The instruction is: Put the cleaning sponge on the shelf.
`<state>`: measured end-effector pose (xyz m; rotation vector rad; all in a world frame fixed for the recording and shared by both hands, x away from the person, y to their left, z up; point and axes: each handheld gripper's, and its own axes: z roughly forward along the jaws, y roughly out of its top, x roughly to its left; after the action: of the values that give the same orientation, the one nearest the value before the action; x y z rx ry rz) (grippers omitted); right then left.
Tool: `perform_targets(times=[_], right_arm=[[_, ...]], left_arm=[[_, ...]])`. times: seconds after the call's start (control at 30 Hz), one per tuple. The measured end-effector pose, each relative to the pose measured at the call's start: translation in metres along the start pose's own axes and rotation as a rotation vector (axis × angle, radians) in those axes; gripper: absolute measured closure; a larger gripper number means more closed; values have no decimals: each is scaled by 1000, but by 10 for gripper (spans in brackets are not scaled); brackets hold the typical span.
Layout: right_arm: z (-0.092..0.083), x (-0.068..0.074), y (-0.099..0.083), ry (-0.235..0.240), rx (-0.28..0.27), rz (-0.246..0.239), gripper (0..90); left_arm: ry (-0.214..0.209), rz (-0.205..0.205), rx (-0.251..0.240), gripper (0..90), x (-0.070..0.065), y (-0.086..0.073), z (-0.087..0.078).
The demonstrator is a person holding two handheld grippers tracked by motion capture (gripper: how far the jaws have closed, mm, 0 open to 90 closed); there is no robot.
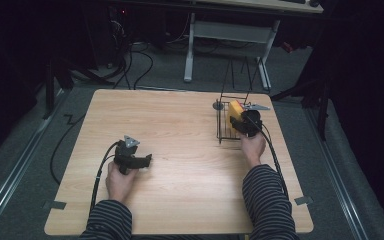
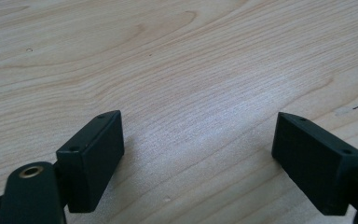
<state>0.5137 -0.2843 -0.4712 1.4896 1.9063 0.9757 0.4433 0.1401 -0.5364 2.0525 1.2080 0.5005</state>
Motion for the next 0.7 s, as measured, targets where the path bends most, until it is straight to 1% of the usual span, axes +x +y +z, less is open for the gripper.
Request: perform_targets(times=[0.1, 0.4, 0.57, 0.7], right_arm=[[0, 0, 0, 1, 4, -6, 594], [0, -1, 0, 6, 11, 8, 570], [1, 0, -1, 8, 13, 10, 519], [0, 1, 0, 10, 10, 11, 441]], left_arm=[[0, 0, 0, 175, 0, 0, 0], [0, 0, 0, 174, 0, 0, 0], [0, 0, 0, 174, 0, 0, 0], [0, 0, 0, 174, 0, 0, 0]])
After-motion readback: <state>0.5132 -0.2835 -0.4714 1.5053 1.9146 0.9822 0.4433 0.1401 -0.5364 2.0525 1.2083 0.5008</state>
